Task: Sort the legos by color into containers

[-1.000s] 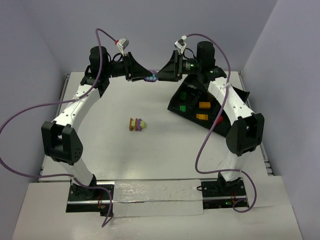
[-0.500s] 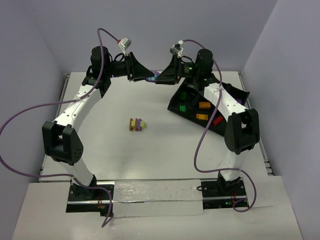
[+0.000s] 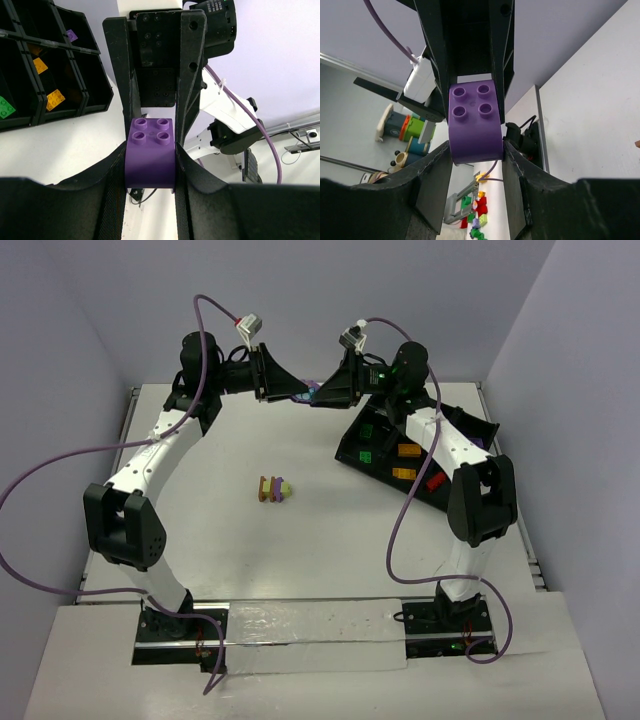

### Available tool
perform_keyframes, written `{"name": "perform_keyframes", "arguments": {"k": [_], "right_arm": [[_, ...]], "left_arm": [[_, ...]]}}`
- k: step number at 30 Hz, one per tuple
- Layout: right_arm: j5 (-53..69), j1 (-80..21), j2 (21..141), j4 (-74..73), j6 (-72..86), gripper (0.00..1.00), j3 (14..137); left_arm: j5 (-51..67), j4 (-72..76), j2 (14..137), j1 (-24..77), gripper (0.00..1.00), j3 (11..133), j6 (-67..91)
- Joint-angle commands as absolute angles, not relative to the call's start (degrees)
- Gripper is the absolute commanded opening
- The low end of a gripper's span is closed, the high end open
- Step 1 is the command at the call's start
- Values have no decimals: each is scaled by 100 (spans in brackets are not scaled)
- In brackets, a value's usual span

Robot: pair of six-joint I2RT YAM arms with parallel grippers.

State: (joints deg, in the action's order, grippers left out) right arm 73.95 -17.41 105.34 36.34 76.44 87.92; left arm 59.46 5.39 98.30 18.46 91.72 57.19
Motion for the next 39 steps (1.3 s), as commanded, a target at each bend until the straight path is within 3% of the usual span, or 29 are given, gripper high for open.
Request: {"name": "perform_keyframes", "arguments": {"k": [1,3,5,8,10,17,26,31,32,35,39], "right_arm": [[7233,-1854,10363,4157,7726,44,8904],[7192,-1854,10342,4157,7710,33,8850],[7168,-1863,10327,4127,7675,32,8848],[7154,-1875,10336,3899,7521,44,8948],[7140,-1892,10333,3594,7279,47,9046],[7075,-1916,10370,3093,6942,40,9227],[7125,-1925,10445,3079,6961,51,9337],[7154,-1925,10485,3076,6970,52,9400],[7159,-1925,10490,3076,6965,47,9409],[7163,-1925,10494,3076,6956,21,9391],[7153,-1924,10485,3084,6961,5,9332]], "left_arm": [[6012,519,9659,1942,0,9070,5520],[6018,476,9666,1942,0,9077,5477],[6014,406,9674,1942,0,9079,5431],[6012,319,9659,1960,0,9041,5364],[6003,276,9665,1963,0,9035,5312],[6004,187,9685,1969,0,9052,5275],[5977,129,9750,1984,0,9091,5238],[5963,127,9773,1995,0,9092,5243],[5955,123,9782,2000,0,9106,5243],[5941,101,9800,2004,0,9136,5221],[5887,42,9818,2004,0,9195,5202]]}}
